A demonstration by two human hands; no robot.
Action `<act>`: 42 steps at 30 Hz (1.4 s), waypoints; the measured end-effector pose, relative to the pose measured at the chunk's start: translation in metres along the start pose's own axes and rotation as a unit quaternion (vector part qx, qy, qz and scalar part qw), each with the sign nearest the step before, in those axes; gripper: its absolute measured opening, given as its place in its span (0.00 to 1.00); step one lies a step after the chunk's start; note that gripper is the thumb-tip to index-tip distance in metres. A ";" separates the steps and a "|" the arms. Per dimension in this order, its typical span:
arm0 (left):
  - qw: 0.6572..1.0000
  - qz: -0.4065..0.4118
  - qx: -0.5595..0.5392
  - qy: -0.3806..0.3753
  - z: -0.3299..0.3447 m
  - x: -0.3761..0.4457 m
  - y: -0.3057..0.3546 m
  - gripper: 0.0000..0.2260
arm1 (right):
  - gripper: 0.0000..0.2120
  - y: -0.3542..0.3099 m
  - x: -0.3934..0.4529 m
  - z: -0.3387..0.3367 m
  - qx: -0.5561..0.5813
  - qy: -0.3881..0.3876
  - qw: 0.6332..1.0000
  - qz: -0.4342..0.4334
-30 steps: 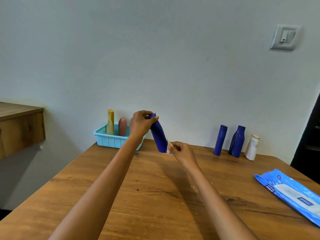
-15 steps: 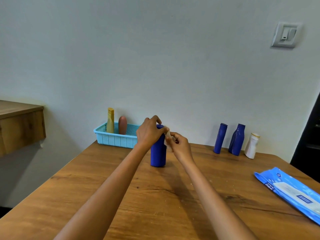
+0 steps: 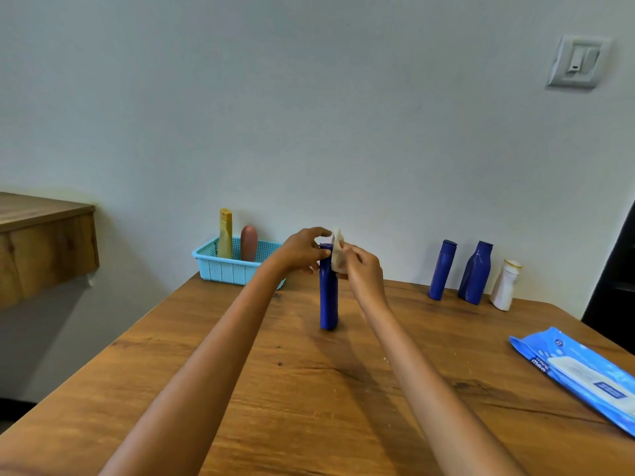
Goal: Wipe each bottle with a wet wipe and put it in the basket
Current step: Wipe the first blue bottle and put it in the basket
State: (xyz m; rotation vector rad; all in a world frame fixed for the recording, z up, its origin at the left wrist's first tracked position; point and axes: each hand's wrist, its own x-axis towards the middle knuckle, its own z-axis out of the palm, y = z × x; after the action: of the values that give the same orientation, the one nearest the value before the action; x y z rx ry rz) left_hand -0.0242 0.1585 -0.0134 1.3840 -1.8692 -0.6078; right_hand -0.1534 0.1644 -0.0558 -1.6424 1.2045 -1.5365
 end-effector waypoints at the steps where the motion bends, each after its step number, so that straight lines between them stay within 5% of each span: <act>1: 1.000 0.002 -0.001 -0.005 0.000 0.000 0.000 0.16 | 0.13 0.001 0.000 0.000 -0.006 -0.002 1.000 -0.004; 11: 1.000 -0.002 -0.013 0.023 0.003 0.003 -0.001 0.13 | 0.11 0.036 -0.001 -0.010 -0.193 -0.067 0.978 0.049; 14: 0.999 -0.009 -0.012 0.035 0.004 0.004 -0.002 0.16 | 0.10 0.020 -0.003 -0.010 -0.099 -0.042 0.993 0.042; 18: 0.999 -0.018 -0.029 0.034 0.004 0.003 -0.004 0.24 | 0.11 0.016 -0.004 -0.016 0.030 -0.103 0.992 0.066; 27: 0.998 -0.012 -0.052 0.028 -0.002 0.000 -0.010 0.24 | 0.06 0.037 -0.002 -0.017 -0.182 -0.077 0.974 0.113; 31: 0.999 0.004 -0.038 0.010 0.001 0.002 -0.007 0.22 | 0.16 0.020 -0.002 -0.016 -0.063 -0.052 0.993 0.086; 38: 0.999 0.025 -0.026 0.006 0.000 0.000 -0.008 0.15 | 0.09 0.021 0.001 -0.022 0.030 0.046 0.994 0.091; 42: 0.999 0.029 -0.028 0.026 0.002 0.001 -0.009 0.14 | 0.11 0.004 0.002 -0.019 0.194 0.013 0.973 0.122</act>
State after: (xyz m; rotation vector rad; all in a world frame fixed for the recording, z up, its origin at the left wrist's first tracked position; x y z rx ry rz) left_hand -0.0208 0.1545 -0.0211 1.2926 -1.8311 -0.5840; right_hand -0.1724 0.1639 -0.0548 -1.1802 0.9982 -1.5233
